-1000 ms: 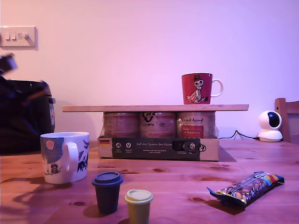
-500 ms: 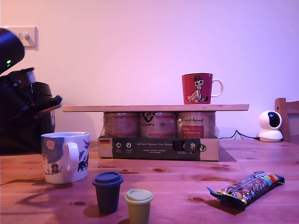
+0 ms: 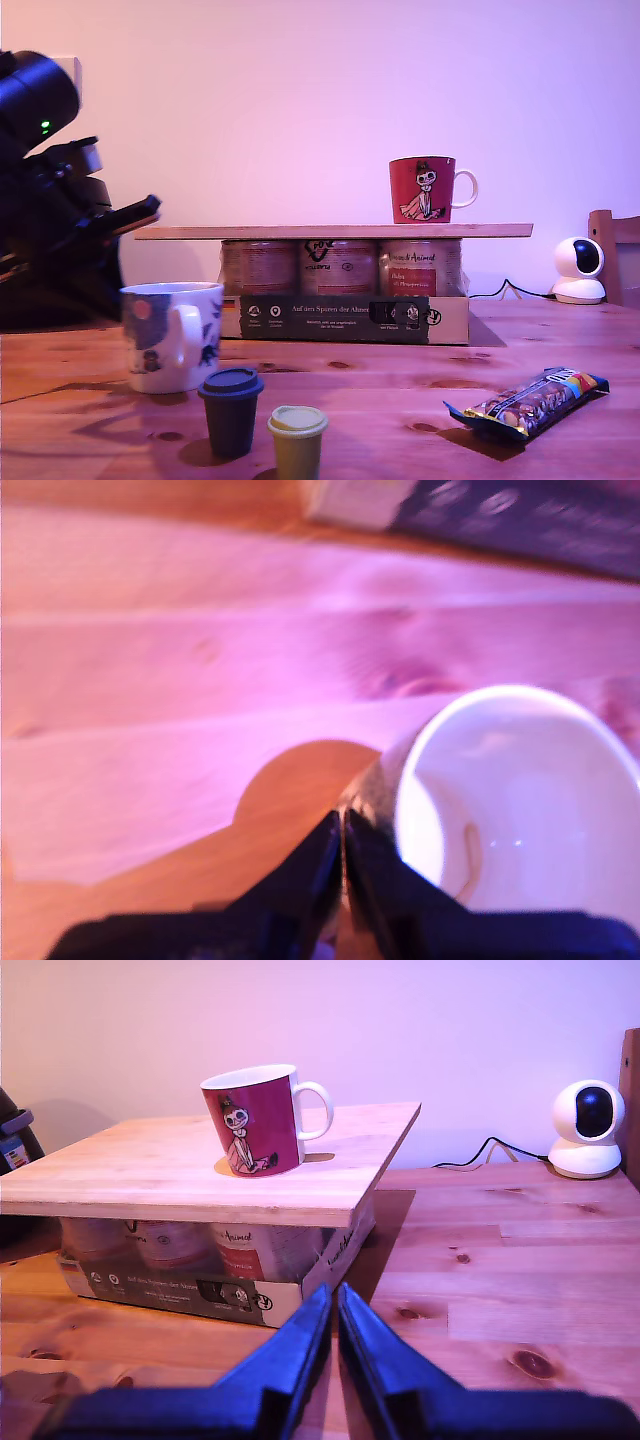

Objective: Slide the blue coffee cup to the right

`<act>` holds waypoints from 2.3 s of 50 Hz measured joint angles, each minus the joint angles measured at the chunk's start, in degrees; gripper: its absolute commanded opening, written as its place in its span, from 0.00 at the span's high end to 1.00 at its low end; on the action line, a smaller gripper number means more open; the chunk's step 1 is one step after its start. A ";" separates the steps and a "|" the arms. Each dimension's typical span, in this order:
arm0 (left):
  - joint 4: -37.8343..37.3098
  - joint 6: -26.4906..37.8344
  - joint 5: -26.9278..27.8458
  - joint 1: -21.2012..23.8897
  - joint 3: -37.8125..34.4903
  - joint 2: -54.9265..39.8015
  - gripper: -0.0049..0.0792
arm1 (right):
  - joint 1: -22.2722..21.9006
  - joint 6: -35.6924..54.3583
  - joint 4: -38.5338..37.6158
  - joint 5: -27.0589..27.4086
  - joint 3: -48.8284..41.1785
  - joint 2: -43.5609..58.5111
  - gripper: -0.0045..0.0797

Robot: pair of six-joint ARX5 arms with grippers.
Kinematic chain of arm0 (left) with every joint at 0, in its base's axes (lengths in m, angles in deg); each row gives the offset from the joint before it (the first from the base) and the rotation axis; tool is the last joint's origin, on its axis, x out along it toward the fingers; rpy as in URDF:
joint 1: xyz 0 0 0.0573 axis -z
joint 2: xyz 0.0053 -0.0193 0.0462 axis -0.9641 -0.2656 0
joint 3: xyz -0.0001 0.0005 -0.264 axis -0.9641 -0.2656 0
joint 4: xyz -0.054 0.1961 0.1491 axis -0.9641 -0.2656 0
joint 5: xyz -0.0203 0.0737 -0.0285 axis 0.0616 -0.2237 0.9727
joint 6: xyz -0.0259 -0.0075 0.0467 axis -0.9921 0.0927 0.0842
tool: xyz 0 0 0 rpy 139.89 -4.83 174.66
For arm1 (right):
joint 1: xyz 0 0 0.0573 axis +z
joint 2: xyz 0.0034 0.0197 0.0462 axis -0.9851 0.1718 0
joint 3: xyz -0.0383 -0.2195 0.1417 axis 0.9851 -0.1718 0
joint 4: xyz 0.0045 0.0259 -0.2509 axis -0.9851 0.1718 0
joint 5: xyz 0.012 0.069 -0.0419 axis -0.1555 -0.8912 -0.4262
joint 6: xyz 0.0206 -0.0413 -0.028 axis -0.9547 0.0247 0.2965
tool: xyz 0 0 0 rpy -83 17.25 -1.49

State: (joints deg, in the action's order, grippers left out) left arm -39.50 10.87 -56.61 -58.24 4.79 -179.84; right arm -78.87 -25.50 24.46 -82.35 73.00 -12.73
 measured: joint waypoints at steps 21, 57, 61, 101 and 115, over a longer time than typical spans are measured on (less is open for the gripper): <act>0.79 -2.67 0.20 4.70 0.52 0.00 0.97 | 0.00 -0.46 -0.09 -0.02 0.00 0.00 0.96; 0.07 -2.60 0.15 11.39 7.91 -2.95 0.97 | 0.00 -1.44 -0.90 -0.20 0.00 0.00 0.96; -1.44 -1.81 -3.63 11.50 9.05 -4.76 0.97 | 0.00 -1.44 -0.90 -0.37 0.00 0.00 0.96; -11.96 4.79 -10.25 9.16 18.18 -2.71 0.97 | 0.00 -1.44 -0.87 -1.05 0.00 0.00 0.96; -17.38 4.96 -11.82 7.10 18.18 -2.71 0.97 | 0.00 -1.44 -0.90 -1.05 0.00 0.00 0.96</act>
State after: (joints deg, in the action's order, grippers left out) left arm -56.88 15.83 -68.44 -51.13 22.98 -182.55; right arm -78.87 -26.94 23.56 -83.40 73.00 -12.73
